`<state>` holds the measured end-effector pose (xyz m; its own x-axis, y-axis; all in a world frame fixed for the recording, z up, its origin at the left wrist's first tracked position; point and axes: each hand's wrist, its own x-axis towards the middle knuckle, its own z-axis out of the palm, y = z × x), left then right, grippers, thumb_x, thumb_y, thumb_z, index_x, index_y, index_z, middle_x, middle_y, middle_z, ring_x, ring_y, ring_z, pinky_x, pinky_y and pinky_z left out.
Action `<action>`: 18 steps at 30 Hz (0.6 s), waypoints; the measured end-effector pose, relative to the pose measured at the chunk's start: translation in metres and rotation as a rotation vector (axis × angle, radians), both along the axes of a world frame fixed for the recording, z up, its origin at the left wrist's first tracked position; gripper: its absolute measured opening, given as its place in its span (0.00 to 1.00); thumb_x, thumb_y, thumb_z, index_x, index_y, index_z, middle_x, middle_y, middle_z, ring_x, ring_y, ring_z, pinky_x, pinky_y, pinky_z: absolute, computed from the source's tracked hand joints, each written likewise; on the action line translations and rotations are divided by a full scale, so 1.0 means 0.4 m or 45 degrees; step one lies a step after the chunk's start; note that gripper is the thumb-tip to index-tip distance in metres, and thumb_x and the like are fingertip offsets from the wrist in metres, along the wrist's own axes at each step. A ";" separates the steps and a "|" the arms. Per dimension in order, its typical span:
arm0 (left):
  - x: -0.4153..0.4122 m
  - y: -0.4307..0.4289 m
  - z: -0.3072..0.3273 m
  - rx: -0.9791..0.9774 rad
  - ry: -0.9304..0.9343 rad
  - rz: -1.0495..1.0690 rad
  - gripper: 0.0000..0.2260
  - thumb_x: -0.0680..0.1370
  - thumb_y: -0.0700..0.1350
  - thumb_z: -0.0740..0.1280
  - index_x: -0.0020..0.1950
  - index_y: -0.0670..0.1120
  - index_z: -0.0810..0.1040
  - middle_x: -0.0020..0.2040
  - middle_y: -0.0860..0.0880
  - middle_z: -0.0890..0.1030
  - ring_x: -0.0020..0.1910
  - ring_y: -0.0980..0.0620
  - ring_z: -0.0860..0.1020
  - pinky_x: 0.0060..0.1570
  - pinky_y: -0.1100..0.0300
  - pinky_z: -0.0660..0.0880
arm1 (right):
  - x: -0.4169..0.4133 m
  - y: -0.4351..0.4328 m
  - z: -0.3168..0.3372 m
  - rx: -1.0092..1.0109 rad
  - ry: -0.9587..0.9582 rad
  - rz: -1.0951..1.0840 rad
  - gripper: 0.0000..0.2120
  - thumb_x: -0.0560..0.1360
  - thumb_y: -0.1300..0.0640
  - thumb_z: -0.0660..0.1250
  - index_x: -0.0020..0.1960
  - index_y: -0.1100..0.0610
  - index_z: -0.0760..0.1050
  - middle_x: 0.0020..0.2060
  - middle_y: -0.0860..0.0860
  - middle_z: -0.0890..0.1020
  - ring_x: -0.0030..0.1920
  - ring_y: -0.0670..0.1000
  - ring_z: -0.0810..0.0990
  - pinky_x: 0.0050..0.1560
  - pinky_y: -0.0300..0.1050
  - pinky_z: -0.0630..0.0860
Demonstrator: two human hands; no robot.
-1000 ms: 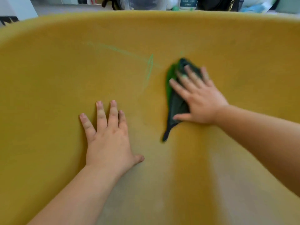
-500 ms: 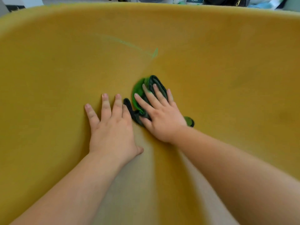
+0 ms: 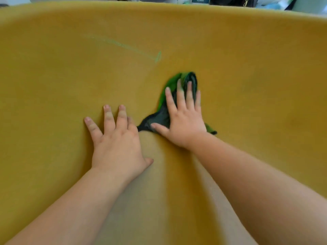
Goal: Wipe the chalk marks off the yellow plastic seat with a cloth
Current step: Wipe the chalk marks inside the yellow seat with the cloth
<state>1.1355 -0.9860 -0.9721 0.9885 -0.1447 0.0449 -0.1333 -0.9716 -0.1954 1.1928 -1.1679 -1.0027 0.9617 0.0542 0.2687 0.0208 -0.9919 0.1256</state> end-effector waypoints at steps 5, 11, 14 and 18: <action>-0.003 -0.004 0.003 0.017 0.015 -0.008 0.57 0.63 0.78 0.60 0.80 0.44 0.50 0.81 0.45 0.43 0.78 0.36 0.39 0.69 0.27 0.44 | -0.156 -0.003 -0.088 -0.083 0.325 0.341 0.43 0.75 0.24 0.37 0.82 0.46 0.33 0.83 0.54 0.40 0.81 0.58 0.31 0.80 0.61 0.34; -0.001 0.000 0.002 0.018 0.048 -0.009 0.57 0.64 0.77 0.63 0.80 0.43 0.49 0.81 0.46 0.40 0.77 0.36 0.37 0.69 0.26 0.44 | -0.072 -0.400 0.120 -0.503 -0.018 -0.116 0.53 0.69 0.16 0.39 0.85 0.47 0.45 0.83 0.58 0.52 0.83 0.64 0.44 0.79 0.66 0.38; 0.001 -0.005 0.001 0.007 0.049 -0.024 0.56 0.63 0.76 0.63 0.80 0.43 0.51 0.81 0.46 0.42 0.77 0.36 0.38 0.69 0.26 0.44 | -0.055 -0.353 0.114 -0.055 -0.139 -0.569 0.56 0.69 0.15 0.44 0.84 0.50 0.38 0.83 0.59 0.42 0.82 0.66 0.39 0.78 0.69 0.37; 0.004 -0.002 0.000 0.030 0.035 -0.020 0.55 0.63 0.77 0.62 0.80 0.44 0.52 0.81 0.47 0.43 0.78 0.35 0.40 0.69 0.27 0.46 | -0.105 -0.078 -0.045 0.293 0.020 -0.473 0.52 0.73 0.20 0.41 0.83 0.52 0.33 0.82 0.60 0.37 0.81 0.67 0.34 0.78 0.71 0.39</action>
<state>1.1372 -0.9869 -0.9720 0.9868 -0.1611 0.0138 -0.1544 -0.9645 -0.2143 1.1509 -1.1991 -1.0209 0.9087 -0.3558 0.2183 -0.3426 -0.9345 -0.0970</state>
